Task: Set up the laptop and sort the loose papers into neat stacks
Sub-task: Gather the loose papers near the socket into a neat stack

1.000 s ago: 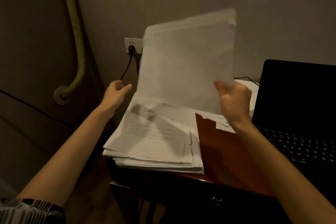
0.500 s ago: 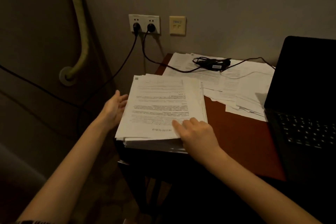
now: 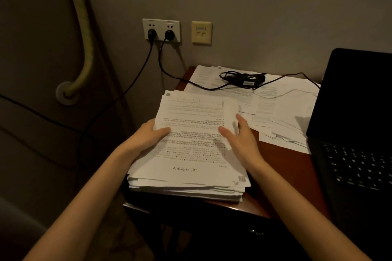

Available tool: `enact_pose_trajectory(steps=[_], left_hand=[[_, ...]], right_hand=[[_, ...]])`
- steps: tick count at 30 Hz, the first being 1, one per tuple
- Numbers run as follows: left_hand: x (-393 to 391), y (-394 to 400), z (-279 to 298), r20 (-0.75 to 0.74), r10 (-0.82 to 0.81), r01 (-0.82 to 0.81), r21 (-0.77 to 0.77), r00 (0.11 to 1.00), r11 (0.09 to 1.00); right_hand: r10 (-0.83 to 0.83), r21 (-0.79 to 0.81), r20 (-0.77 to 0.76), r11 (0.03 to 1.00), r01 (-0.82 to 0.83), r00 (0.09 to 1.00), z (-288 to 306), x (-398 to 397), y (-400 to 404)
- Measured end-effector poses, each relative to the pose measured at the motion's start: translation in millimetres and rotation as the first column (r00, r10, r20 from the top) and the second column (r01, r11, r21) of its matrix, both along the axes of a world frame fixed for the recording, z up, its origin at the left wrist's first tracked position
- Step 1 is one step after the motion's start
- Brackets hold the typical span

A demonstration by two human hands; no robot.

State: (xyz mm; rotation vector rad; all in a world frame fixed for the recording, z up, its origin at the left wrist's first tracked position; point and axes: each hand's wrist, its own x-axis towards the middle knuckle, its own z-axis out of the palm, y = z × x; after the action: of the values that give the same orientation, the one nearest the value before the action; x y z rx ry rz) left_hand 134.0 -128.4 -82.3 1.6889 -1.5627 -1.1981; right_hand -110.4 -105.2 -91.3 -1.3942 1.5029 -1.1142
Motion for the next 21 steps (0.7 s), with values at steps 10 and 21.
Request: enact_pose_trajectory(steps=[10,21], left_hand=[[-6.0,-23.0,12.0,0.087,0.313,-0.319,0.072,0.946,0.945],[-21.8,-13.3,1.5,0.42,0.231,-0.204,-0.109,0.877,0.973]], right_hand=[[-0.005,-0.094,-0.051,0.996,0.001,0.999,-10.9,-0.6,1.5],[-0.043,-0.101,-0.059,0.994,0.037,0.997,-12.2,0.2,2.7]])
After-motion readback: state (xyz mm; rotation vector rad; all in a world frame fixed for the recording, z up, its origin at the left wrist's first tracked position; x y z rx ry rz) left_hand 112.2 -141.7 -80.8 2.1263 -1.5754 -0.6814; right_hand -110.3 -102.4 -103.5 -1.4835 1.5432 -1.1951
